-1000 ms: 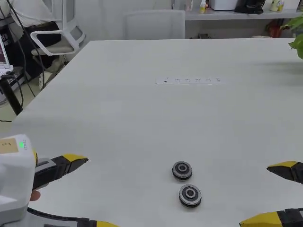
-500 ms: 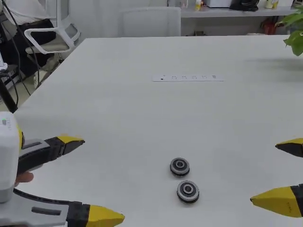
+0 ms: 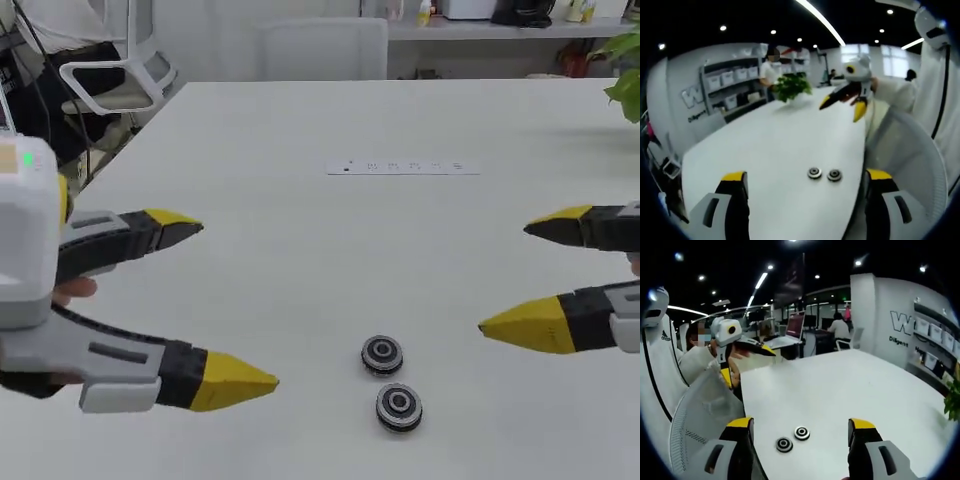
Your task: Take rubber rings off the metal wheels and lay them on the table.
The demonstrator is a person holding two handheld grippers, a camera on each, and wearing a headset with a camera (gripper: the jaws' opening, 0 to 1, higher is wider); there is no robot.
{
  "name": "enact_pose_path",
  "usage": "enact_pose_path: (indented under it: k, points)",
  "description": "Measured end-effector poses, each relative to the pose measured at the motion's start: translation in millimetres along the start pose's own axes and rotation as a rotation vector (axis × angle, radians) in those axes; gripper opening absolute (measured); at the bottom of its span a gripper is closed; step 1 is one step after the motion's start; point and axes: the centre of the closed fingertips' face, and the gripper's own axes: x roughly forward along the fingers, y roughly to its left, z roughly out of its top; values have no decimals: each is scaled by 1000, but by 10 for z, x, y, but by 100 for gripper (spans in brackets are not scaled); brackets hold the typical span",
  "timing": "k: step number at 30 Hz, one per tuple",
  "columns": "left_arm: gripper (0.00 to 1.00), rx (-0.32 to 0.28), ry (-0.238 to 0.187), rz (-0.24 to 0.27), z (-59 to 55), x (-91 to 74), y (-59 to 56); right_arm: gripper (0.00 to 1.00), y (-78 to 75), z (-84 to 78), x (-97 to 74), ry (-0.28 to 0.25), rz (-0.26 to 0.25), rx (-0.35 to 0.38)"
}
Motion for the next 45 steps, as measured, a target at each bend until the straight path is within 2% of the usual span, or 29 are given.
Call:
enact_pose_path:
  k: [4,11,13,14,16,18,21,24,27,30,35,39,42,45]
  points:
    - [97,35,-38,-43,152,108,-1,73,-19,49,137,-1,27,-11]
    - [96,81,-41,-97,286,334,32,67,-58,142,334,-25,66,-3]
    - [94,83,-69,-114,337,431,32,64,-76,131,397,-28,71,2]
    - [92,73,-102,-113,371,492,37,63,-86,115,424,-29,72,6]
    - [88,63,-107,-117,303,635,41,59,-103,36,486,-21,74,15]
    - [84,66,-88,-123,200,775,-1,57,-101,-67,536,-14,75,37]
    - [78,93,-108,-124,108,928,-89,50,-64,-224,617,-18,80,34]
    - [72,66,-153,-133,78,1005,-151,48,11,-397,670,33,114,4]
    - [69,72,-153,-143,22,1049,-201,44,68,-492,708,49,139,-5]
    - [66,33,-171,-173,-15,1096,-299,41,180,-601,738,73,183,-8]
    - [58,9,-155,-201,-131,1214,-432,36,268,-760,762,119,220,-19]
    - [56,-10,-124,-220,-271,1297,-511,33,312,-954,766,175,251,10]
    - [50,5,-77,-225,-394,1334,-558,32,344,-1095,790,210,268,36]
    - [44,-6,-63,-229,-461,1365,-584,31,393,-1237,805,268,284,29]
